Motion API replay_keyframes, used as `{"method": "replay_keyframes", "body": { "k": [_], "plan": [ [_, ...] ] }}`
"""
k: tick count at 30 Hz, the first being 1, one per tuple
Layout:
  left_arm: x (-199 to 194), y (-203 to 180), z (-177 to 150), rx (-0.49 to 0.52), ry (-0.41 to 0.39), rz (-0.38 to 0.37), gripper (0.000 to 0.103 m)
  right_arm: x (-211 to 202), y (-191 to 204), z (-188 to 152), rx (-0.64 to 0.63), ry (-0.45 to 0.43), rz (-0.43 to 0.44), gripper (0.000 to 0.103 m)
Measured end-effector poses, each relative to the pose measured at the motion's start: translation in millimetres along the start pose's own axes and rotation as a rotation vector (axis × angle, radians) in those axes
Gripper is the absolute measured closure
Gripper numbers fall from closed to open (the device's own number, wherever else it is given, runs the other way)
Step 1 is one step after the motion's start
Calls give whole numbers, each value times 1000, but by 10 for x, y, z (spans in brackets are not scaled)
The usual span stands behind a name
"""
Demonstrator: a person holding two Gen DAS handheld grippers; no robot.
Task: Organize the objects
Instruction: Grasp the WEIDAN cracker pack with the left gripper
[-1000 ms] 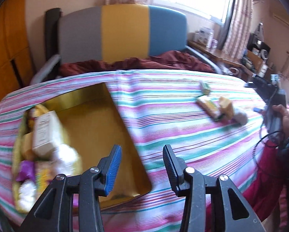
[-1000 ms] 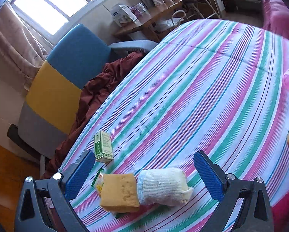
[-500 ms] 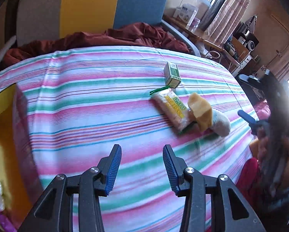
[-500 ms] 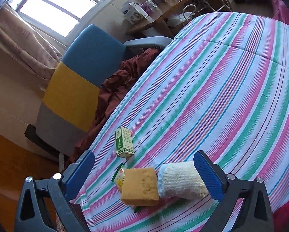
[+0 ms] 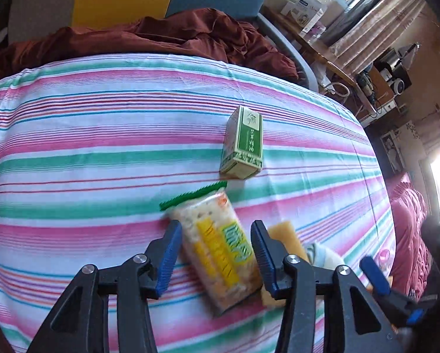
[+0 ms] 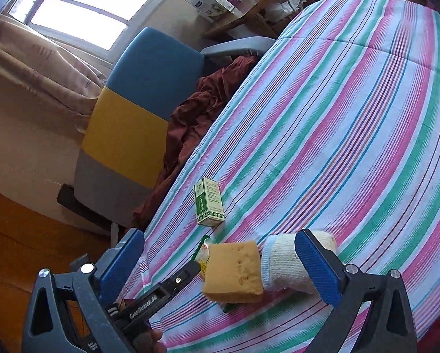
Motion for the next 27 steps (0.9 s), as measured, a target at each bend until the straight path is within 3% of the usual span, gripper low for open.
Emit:
{"method": "replay_keyframes", "body": {
  "k": [5,9,11,16,21,27],
  "plan": [
    [279,-34,62,4,36,59,47,9,-6,4,18,6,26,0],
    [229,-109,-44,120,0,92,46,52,-19,-2,23,31,33,0],
    [169,-62,-141,160,-5,86,54,74,-3,-10,16,41,36,0],
    [-104,148,-461,279,-15,93,56,111,61,-24,-34,52,21,0],
    [-472,541,-897,267,-94,91,56,159,105,-54,-85,66,-13,0],
    [-626,658,-1230,300,-206,89,56,242,123,-119,-140,98,-68,0]
  ]
}}
Point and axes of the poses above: each gripper's, at about its wrist camera, not at the fingertips, and x roughly the way its jaws point, y to its left, z to its top, the point moved 5 cm from there along x, roughly the way its jaws point, and after that the axes turned 1 degree about x, right-handed, at the moved point
